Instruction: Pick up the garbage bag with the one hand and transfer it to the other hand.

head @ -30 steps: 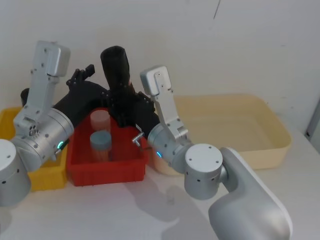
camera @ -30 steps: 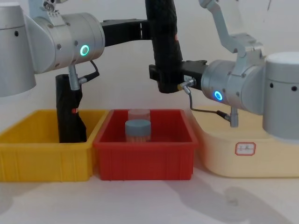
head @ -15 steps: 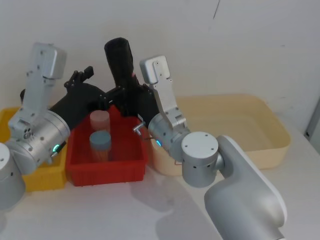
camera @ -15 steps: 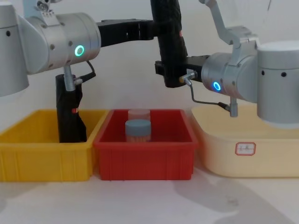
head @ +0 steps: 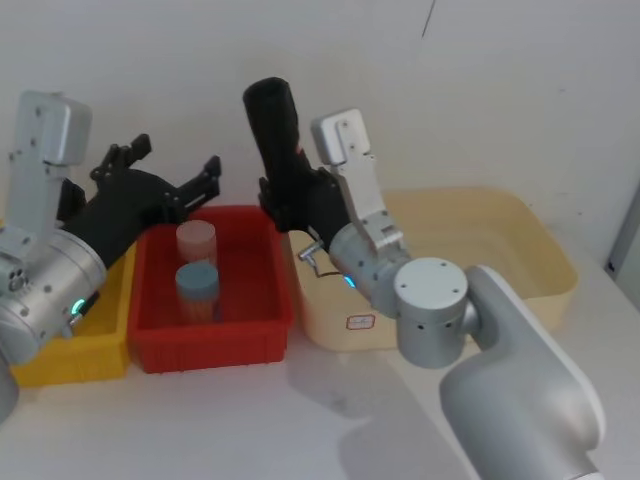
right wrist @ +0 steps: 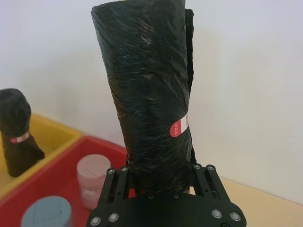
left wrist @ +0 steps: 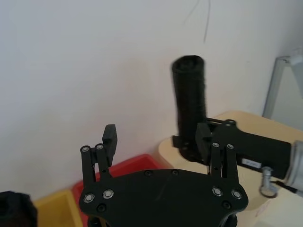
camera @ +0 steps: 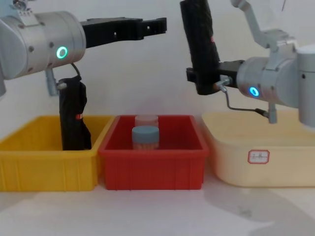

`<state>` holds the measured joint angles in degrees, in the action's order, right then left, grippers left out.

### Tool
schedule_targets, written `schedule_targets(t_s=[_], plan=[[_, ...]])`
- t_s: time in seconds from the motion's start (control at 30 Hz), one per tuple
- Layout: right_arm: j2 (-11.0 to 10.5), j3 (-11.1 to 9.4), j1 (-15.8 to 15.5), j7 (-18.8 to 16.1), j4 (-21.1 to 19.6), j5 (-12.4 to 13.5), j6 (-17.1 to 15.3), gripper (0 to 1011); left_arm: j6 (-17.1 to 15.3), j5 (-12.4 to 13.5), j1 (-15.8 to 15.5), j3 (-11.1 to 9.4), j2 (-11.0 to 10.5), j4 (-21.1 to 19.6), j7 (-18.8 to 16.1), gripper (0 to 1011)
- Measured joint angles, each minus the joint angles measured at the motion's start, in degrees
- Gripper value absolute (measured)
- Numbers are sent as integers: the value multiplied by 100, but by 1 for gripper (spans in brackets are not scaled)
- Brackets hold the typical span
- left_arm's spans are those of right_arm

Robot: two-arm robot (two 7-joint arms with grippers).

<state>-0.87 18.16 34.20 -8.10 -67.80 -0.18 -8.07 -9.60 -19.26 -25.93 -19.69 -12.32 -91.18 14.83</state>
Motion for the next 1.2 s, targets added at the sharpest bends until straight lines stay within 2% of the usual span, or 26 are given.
schedule_targets(t_s=[0.27, 0.5, 0.8, 1.1, 1.2], plan=[[-229, -148, -156, -82, -238, -17, -80, 568, 25, 116, 173, 146, -11, -190, -312, 1000], [-383, -282, -295, -99, -393, -41, -207, 567, 29, 360, 277, 250, 47, -234, -734, 1000], [-476, -408, -393, -88, -435, -83, -336, 568, 5, 640, 161, 286, 153, 139, -1070, 1000], [-522, -495, -421, -58, -386, -126, -394, 567, -24, 827, 32, 295, 203, 463, -1222, 1000], [-536, -527, -426, -51, -363, -139, -406, 602, -28, 856, 11, 297, 211, 513, -1246, 1000]])
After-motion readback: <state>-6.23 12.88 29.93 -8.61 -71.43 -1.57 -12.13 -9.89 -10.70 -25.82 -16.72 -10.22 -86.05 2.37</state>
